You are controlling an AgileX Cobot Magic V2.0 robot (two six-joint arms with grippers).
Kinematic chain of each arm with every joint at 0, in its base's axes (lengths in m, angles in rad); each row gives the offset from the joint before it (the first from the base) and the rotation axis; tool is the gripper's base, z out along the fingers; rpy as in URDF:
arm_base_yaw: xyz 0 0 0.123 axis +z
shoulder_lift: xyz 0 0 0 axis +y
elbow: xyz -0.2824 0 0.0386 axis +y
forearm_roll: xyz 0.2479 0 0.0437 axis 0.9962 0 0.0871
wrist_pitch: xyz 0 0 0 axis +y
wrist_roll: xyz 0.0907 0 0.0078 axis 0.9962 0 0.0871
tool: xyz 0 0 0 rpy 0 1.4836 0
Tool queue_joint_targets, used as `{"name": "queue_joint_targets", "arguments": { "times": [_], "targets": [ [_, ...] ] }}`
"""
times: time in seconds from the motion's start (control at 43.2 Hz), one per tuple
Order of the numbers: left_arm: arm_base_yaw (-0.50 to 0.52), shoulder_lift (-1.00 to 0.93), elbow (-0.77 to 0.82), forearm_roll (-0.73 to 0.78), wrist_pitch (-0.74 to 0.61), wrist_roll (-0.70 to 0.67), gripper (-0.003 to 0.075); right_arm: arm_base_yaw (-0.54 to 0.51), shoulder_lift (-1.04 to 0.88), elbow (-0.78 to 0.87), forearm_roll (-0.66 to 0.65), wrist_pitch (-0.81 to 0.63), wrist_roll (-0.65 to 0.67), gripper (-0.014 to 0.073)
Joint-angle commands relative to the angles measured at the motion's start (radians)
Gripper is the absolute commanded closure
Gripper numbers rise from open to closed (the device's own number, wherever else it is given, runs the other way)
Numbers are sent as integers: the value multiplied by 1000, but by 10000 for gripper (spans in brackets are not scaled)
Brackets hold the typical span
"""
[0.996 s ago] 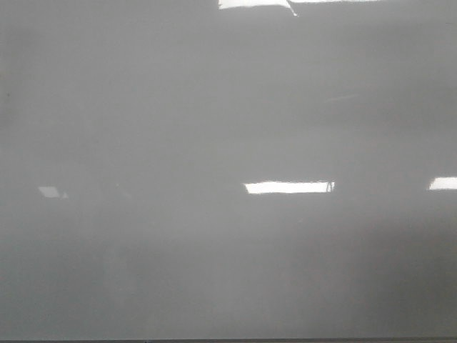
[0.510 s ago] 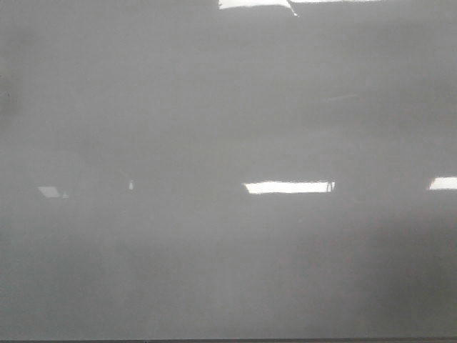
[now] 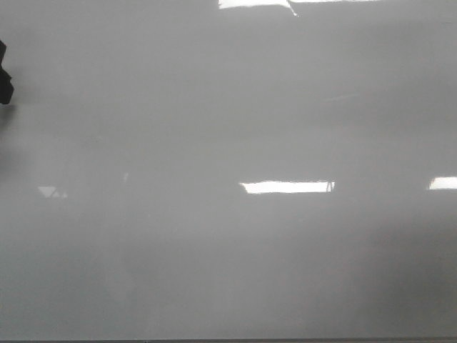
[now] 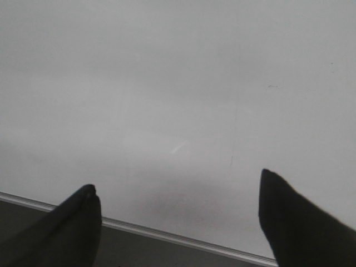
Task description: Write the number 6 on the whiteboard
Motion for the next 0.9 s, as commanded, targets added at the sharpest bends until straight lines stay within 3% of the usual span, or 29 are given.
{"name": "queue_joint_targets", "arguments": {
  "times": [0.0, 0.255, 0.394, 0.649, 0.88],
  "targets": [
    [-6, -8, -38, -3, -86, 0, 269, 1, 0, -32, -11, -66, -9, -8],
    [-6, 6, -38, 8, -93, 0, 514, 1, 0, -32, -11, -64, -9, -8],
    [-6, 8, -38, 8, -83, 0, 597, 1, 0, -32, -11, -66, -9, -8],
    [-6, -56, -64, 14, 37, 2, 674, 1, 0, -32, -11, -80, -9, -8],
    [-36, -153, -156, 14, 321, 148, 701, 1, 0, -52, -10, -40, -9, -8]
  ]
}}
